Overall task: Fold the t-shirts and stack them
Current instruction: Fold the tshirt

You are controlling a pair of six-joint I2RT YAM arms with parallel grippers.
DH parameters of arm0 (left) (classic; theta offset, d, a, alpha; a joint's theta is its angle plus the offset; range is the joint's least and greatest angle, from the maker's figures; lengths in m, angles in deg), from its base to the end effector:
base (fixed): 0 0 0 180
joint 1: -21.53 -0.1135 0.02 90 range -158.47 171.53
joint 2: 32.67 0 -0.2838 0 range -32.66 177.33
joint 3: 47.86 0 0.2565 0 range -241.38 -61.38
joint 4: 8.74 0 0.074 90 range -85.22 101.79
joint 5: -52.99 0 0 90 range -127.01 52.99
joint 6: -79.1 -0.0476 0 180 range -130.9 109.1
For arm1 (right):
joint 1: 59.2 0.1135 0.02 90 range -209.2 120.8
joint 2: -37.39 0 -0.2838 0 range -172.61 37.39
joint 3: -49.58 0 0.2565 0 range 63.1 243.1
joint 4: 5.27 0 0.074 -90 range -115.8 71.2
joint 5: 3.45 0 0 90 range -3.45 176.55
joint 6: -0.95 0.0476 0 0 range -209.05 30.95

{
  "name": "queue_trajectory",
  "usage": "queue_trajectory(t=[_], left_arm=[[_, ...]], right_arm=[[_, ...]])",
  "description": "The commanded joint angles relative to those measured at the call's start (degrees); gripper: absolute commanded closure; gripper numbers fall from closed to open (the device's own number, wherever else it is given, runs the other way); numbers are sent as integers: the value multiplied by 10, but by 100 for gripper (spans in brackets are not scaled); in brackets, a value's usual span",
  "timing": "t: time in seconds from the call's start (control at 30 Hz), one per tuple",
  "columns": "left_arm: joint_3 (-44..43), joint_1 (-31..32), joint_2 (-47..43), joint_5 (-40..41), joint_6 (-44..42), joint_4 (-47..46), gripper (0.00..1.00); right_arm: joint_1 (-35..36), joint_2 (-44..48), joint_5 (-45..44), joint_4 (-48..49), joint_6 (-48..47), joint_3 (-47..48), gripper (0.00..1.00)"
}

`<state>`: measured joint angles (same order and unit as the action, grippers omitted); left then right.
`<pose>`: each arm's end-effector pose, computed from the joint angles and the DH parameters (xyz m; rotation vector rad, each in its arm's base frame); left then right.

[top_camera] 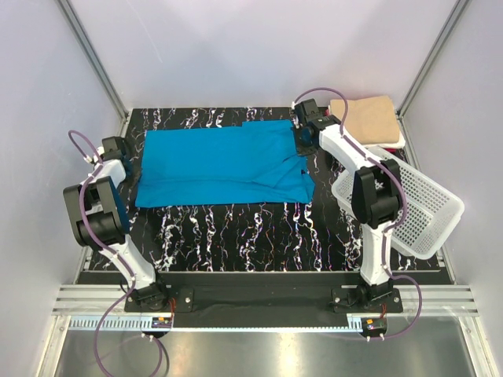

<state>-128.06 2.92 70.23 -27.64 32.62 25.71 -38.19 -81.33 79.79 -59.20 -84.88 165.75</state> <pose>0.3630 0.1304 0.1895 -1.3674 2.1506 0.0419 0.4497 0.1667 0.2499 -0.3280 2.5251 0.0204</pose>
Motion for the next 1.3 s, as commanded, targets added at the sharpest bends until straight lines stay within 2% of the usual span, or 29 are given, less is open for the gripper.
queue_trajectory(t=[0.0,0.03,0.07,0.17,0.2,0.23,0.3,0.33,0.37,0.43,0.47,0.5,0.57,0.6,0.77,0.93,1.27], left_arm=[[-25,0,-17,15,-6,-11,81],[-28,0,-18,14,-8,-9,79],[-34,-1,-22,10,-14,-4,72],[-42,-1,-39,-23,-40,2,59],[-43,2,-45,-28,-44,2,58],[-41,5,-63,-34,-47,-2,58],[-25,18,-81,-91,-58,-32,57],[-21,25,-88,-121,-75,-40,56],[-15,33,-97,-184,-84,-47,55],[-20,61,-96,-256,-111,-55,50],[-24,83,-97,-304,-119,-50,50],[-24,95,-101,-323,-128,-46,49],[-11,128,-124,-349,-142,-37,49],[-4,138,-135,-356,-147,-35,49],[46,183,-214,-375,-167,-24,48],[108,183,-299,-330,-197,-24,46],[108,195,-303,-371,-178,-34,46]], right_arm=[[3,-23,-12,2,-24,56,92],[4,-28,-9,1,-28,64,83],[4,-39,-11,-11,-29,73,75],[3,-39,-25,-25,-21,88,71],[3,-35,-31,-30,-1,93,70],[3,-33,-38,-40,16,96,64],[4,-15,-24,-46,85,86,56],[4,-6,17,-45,114,76,53],[3,11,42,-32,144,62,46],[7,30,93,21,247,-8,43],[10,47,100,41,276,-32,42],[16,53,100,58,329,-71,43],[21,59,88,91,373,-97,44],[24,60,86,101,412,-117,45],[26,54,71,160,495,-158,48],[27,33,57,182,530,-171,51],[32,-5,33,197,569,-167,55]])
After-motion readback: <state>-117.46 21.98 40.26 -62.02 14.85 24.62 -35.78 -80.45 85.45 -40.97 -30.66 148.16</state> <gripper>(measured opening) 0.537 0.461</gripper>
